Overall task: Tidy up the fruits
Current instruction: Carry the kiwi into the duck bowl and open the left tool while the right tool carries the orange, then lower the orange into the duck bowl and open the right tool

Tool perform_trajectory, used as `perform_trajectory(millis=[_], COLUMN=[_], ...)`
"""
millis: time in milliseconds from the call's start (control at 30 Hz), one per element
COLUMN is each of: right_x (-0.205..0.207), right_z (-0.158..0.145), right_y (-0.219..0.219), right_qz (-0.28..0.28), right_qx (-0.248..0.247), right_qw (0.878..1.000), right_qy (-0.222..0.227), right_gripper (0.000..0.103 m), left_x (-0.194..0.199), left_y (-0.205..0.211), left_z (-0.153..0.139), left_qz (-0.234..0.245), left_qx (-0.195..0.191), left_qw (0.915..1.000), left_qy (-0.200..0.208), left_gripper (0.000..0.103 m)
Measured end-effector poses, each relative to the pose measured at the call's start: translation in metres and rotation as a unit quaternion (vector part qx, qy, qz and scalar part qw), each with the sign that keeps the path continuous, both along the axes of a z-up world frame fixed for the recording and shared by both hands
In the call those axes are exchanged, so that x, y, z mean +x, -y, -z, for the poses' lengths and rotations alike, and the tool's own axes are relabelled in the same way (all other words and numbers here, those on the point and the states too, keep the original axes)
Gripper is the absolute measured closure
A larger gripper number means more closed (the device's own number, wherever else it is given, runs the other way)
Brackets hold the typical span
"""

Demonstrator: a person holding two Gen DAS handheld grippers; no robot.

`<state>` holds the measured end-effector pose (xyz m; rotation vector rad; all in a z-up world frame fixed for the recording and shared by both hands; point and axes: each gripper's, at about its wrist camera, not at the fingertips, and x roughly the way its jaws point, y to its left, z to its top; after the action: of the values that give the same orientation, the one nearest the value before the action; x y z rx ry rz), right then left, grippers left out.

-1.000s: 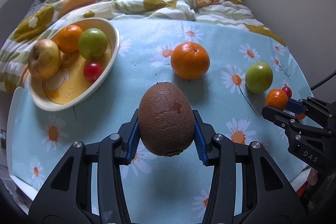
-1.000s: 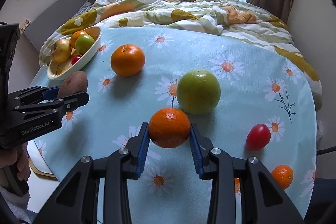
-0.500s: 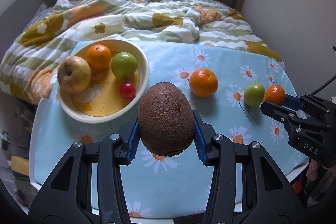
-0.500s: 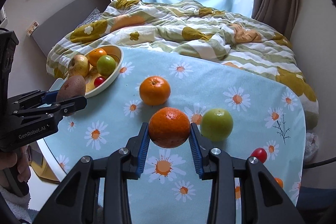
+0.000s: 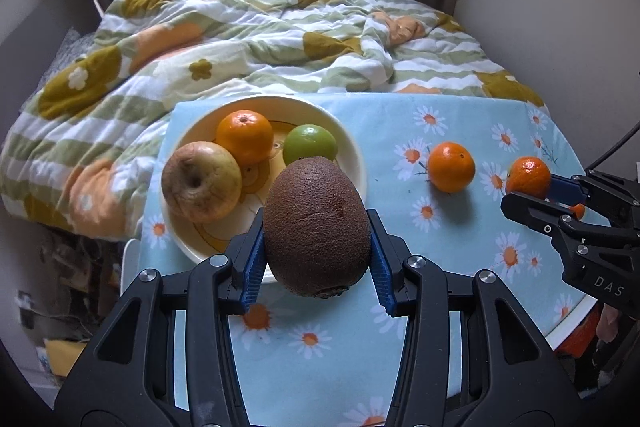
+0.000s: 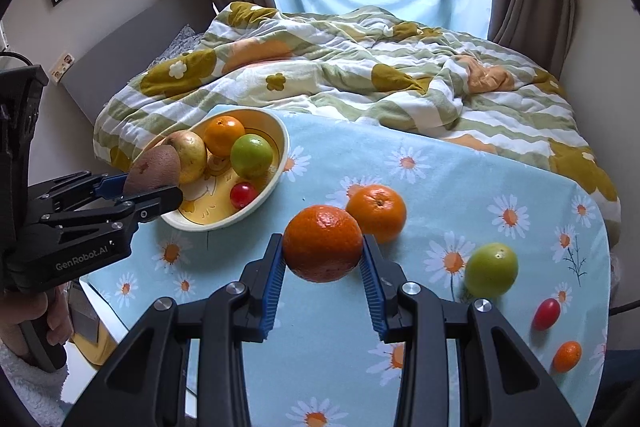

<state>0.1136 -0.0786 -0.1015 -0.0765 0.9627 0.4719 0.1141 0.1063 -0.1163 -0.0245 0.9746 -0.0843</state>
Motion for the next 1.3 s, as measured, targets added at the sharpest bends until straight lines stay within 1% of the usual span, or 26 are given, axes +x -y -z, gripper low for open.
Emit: perform_trajectory(millis=[167, 333, 500, 700, 767, 1000, 1033, 1067, 1100, 1133, 1167, 1233, 1300], right_x=[0.004, 0.007, 0.009, 0.006, 0.004, 0.002, 0.003, 0.003, 0.004, 0.005, 0.006, 0.008, 0.011], right_z=[0.01, 0.02, 0.029, 0.037, 0.038, 0.034, 0.033, 0.032, 0.03, 0.029, 0.028, 0.026, 0.023], right_y=[-0.026, -0.045, -0.05, -0.05, -0.048, -0.039, -0.038, -0.037, -0.035, -0.033, -0.032, -0.03, -0.029], right_qz=[0.019, 0.046, 0.078, 0.111, 0.118, 0.126, 0.126, 0.127, 0.127, 0.127, 0.126, 0.124, 0.117], right_qx=[0.002, 0.001, -0.004, -0.008, -0.007, -0.008, -0.008, -0.008, -0.007, -0.008, -0.009, -0.008, -0.01], right_qw=[1.0, 0.999, 0.997, 0.993, 0.992, 0.991, 0.991, 0.991, 0.992, 0.992, 0.992, 0.992, 0.993], right_qy=[-0.009, -0.018, -0.026, -0.035, -0.035, -0.032, -0.031, -0.03, -0.028, -0.027, -0.026, -0.025, -0.021], right_gripper=[0.069, 0.069, 0.069, 0.069, 0.069, 0.069, 0.069, 0.069, 0.069, 0.069, 0.069, 0.069, 0.069], left_x=[0.018, 0.032, 0.043, 0.047, 0.048, 0.047, 0.045, 0.043, 0.04, 0.037, 0.033, 0.026, 0.022], left_y=[-0.021, -0.029, -0.03, -0.023, -0.021, -0.023, -0.022, -0.021, -0.02, -0.019, -0.017, -0.014, -0.013], left_z=[0.019, 0.041, 0.059, 0.07, 0.073, 0.071, 0.069, 0.066, 0.062, 0.057, 0.052, 0.043, 0.037], left_qz=[0.027, 0.067, 0.107, 0.138, 0.145, 0.137, 0.134, 0.135, 0.142, 0.142, 0.14, 0.142, 0.138], left_qx=[0.005, 0.012, 0.027, 0.035, 0.036, 0.021, 0.025, 0.028, 0.019, 0.016, 0.019, 0.024, 0.024], left_qw=[0.9996, 0.9974, 0.9934, 0.989, 0.9878, 0.989, 0.9895, 0.9896, 0.989, 0.9891, 0.9896, 0.9894, 0.9901], left_qy=[-0.012, -0.025, -0.033, -0.04, -0.042, -0.051, -0.047, -0.042, -0.038, -0.033, -0.026, -0.015, -0.015], left_gripper=[0.052, 0.052, 0.052, 0.052, 0.052, 0.05, 0.042, 0.026, 0.018, 0.005, 0.0, 0.0, 0.0])
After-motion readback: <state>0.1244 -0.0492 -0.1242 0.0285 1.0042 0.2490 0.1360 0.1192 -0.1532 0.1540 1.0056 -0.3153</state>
